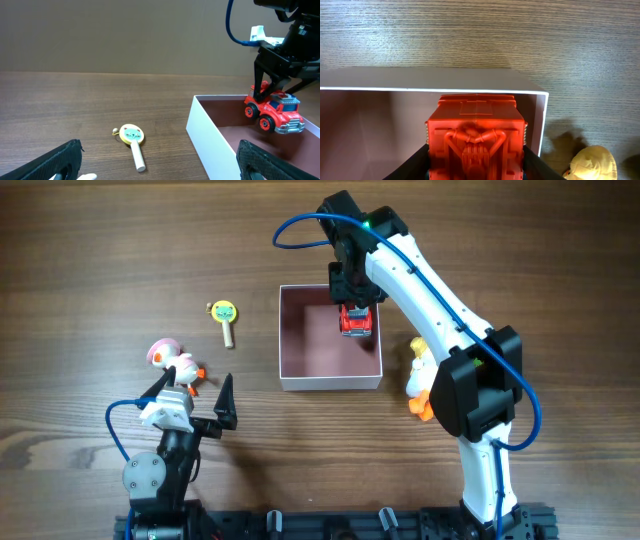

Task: Pack container
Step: 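Lower the fire truck into the box and open the right gripper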

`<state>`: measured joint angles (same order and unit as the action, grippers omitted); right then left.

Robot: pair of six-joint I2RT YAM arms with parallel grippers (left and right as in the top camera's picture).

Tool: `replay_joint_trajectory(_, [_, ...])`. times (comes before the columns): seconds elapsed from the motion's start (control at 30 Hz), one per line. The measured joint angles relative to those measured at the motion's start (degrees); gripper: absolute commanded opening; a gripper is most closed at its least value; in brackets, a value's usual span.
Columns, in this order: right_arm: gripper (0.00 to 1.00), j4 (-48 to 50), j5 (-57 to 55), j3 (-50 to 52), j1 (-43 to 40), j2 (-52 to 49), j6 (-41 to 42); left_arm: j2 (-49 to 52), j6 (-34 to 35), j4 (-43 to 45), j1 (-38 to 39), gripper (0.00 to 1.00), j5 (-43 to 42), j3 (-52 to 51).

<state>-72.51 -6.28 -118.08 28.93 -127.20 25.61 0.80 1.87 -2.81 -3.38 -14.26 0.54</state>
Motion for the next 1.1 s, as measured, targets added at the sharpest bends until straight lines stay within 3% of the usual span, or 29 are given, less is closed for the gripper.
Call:
replay_joint_trajectory(0.73, [0.41,0.0,0.3,0.5,0.0,-3.4,0.0,0.0,0.0,0.0,0.0,1.00,0.0,0.0])
replay_joint_trajectory(0.87, [0.44,0.0,0.3,0.5,0.0,-3.4,0.0,0.0,0.0,0.0,0.0,1.00,0.0,0.0])
replay_joint_trajectory(1.1, [0.61,0.4,0.3,0.5,0.0,-3.5,0.0,0.0,0.0,0.0,0.0,1.00,0.0,0.0])
